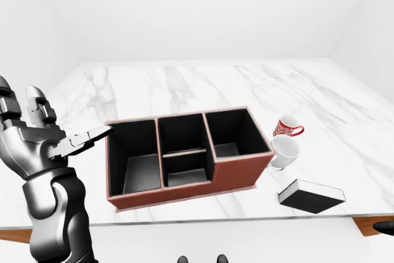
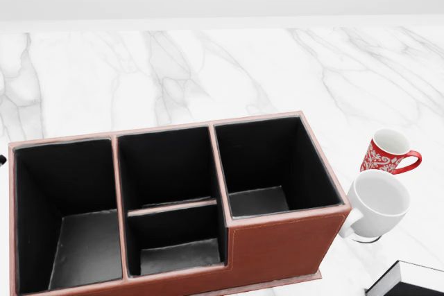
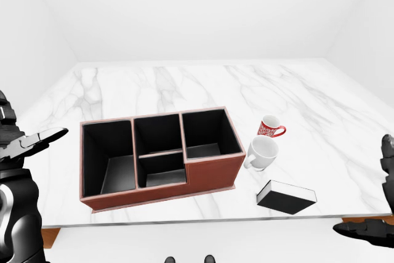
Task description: Pick up the book and place it in the right compartment of the caddy.
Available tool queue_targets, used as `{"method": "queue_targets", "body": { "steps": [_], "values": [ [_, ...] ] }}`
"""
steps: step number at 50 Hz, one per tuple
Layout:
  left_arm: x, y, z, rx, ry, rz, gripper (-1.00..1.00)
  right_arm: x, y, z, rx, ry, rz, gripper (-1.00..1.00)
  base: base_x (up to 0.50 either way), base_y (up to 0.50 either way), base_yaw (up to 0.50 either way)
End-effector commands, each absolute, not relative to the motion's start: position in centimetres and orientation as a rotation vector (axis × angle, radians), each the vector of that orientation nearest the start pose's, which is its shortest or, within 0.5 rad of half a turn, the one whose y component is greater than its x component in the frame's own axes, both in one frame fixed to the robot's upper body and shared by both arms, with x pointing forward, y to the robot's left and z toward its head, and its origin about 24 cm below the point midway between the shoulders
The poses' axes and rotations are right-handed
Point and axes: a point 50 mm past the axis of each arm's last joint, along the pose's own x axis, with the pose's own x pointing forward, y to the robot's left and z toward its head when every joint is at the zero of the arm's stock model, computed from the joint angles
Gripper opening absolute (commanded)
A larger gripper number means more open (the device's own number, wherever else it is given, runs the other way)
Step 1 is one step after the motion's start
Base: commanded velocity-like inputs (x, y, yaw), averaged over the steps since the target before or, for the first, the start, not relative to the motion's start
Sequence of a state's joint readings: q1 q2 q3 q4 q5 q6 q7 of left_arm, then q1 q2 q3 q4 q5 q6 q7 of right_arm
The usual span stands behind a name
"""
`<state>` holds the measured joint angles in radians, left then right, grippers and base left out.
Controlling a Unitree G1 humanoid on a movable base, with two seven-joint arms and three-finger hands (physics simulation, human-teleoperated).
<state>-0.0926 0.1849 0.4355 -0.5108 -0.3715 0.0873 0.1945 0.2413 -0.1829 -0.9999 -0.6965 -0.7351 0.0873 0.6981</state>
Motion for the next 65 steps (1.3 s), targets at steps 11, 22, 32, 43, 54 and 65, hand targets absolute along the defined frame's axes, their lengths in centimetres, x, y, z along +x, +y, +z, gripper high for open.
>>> {"method": "queue_targets", "body": {
  "steps": [11,22,32,43,54,65],
  "values": [
    [21.8,26.0,18.6,-0.157,-0.588,0.43,1.0,13.0,-31.2,15.6,-1.157,0.325,-0.386,1.0,0.0,0.0,0.0],
    [21.9,26.2,18.5,-0.158,-0.579,0.433,1.0,12.9,-31.2,13.0,-1.065,0.405,-0.326,1.0,0.0,0.0,0.0],
    [21.9,26.2,18.4,-0.16,-0.578,0.435,1.0,13.3,-31.2,9.9,-0.97,0.486,-0.241,1.0,0.0,0.0,0.0],
    [21.9,26.2,18.4,-0.16,-0.578,0.435,1.0,13.5,-31.2,7.3,-0.895,0.557,-0.161,1.0,0.0,0.0,0.0],
    [21.9,26.2,18.5,-0.161,-0.584,0.433,1.0,13.7,-31.1,7.0,-0.899,0.569,-0.146,1.0,0.0,0.0,0.0],
    [21.9,26.1,18.6,-0.161,-0.584,0.434,1.0,14.2,-31.2,7.3,-0.932,0.562,-0.139,1.0,0.0,0.0,0.0]
  ]
}}
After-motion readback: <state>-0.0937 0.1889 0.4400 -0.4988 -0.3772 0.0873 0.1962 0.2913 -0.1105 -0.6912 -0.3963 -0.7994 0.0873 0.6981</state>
